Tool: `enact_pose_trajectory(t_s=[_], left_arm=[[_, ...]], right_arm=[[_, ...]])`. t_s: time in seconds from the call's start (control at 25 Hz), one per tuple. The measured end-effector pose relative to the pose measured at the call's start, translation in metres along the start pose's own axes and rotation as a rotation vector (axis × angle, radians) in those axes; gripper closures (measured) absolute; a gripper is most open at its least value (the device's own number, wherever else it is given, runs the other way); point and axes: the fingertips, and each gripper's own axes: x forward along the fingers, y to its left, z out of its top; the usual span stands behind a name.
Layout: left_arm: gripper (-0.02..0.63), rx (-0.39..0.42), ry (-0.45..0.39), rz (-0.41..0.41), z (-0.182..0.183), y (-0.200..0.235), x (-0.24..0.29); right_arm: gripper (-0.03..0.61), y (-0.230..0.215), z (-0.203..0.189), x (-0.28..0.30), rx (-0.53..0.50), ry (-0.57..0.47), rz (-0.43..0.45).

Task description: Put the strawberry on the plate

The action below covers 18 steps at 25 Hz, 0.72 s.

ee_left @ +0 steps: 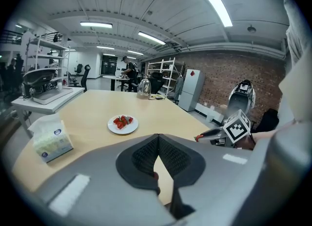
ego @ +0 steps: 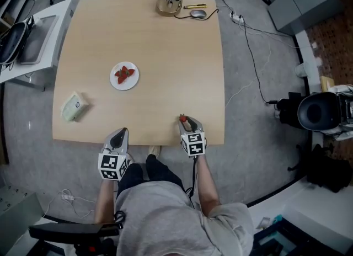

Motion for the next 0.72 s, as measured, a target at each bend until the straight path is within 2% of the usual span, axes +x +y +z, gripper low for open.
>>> enact_pose_trajectory(t_s=[0.4, 0.72], left_arm=[[0.594, 0.002, -0.069, 0.054, 0.015, 0.008, -0.024], [0.594, -0.027, -0.110, 0.110, 0.014, 0.028, -0.046]], right_arm=[[0.434, 0.014, 0.048, -0.013, -0.061, -0.072, 0.044], [0.434, 0.048, 0.083, -0.005, -0.138, -0.115, 0.109]])
